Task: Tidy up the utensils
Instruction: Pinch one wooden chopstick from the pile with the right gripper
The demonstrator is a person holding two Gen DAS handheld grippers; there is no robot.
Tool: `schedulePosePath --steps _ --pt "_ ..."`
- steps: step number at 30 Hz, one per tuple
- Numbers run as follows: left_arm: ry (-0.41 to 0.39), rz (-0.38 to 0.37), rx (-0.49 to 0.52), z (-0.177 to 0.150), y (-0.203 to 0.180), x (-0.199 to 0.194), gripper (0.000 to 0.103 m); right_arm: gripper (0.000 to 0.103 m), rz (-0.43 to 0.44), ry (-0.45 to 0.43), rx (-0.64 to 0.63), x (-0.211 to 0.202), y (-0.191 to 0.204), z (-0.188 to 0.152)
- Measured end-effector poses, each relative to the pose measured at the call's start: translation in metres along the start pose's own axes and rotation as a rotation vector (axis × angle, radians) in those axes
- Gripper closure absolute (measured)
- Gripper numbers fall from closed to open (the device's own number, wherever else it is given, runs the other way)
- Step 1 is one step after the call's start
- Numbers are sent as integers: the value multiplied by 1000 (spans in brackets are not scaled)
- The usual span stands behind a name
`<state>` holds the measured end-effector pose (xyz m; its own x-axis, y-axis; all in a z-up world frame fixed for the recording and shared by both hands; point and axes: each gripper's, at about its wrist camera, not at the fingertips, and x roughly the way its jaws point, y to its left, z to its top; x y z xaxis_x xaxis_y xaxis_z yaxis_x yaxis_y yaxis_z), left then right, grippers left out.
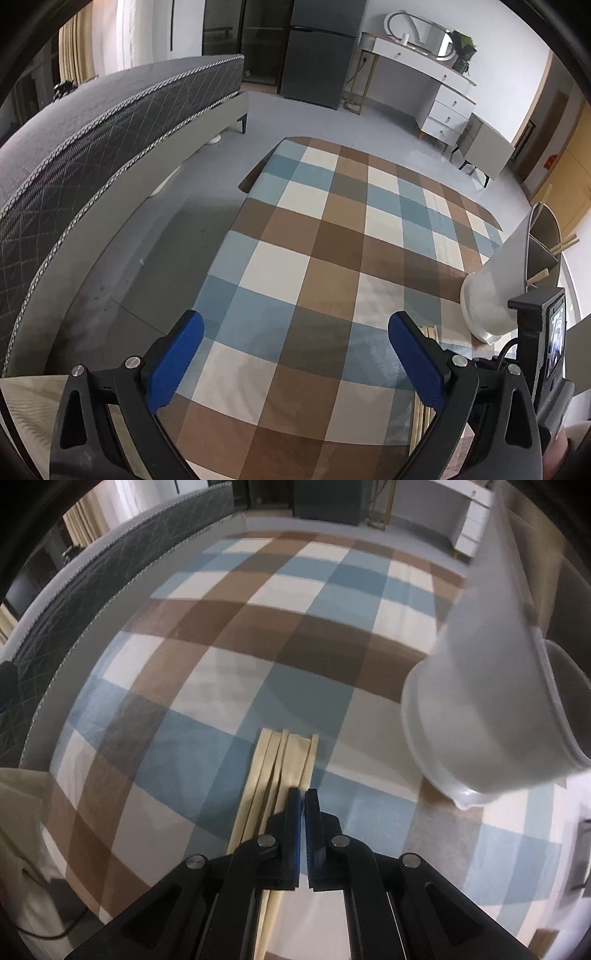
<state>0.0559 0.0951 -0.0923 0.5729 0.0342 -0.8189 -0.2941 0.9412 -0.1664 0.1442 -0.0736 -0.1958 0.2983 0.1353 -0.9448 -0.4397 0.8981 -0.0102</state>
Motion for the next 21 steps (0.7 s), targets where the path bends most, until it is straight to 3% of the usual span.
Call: schedulePosePath --steps 3,12,18,21 --pt "8 -2 -14 1 2 1 5 95 -43 28 -32 3 5 3" --pt "52 -10 -40 3 10 7 5 96 -78 38 -75 10 14 15" --pt "111 -17 -67 2 17 19 5 99 -32 -31 -39 3 16 5" --pt "132 -34 -53 -3 11 23 5 99 -1 -107 -11 -14 11 -5"
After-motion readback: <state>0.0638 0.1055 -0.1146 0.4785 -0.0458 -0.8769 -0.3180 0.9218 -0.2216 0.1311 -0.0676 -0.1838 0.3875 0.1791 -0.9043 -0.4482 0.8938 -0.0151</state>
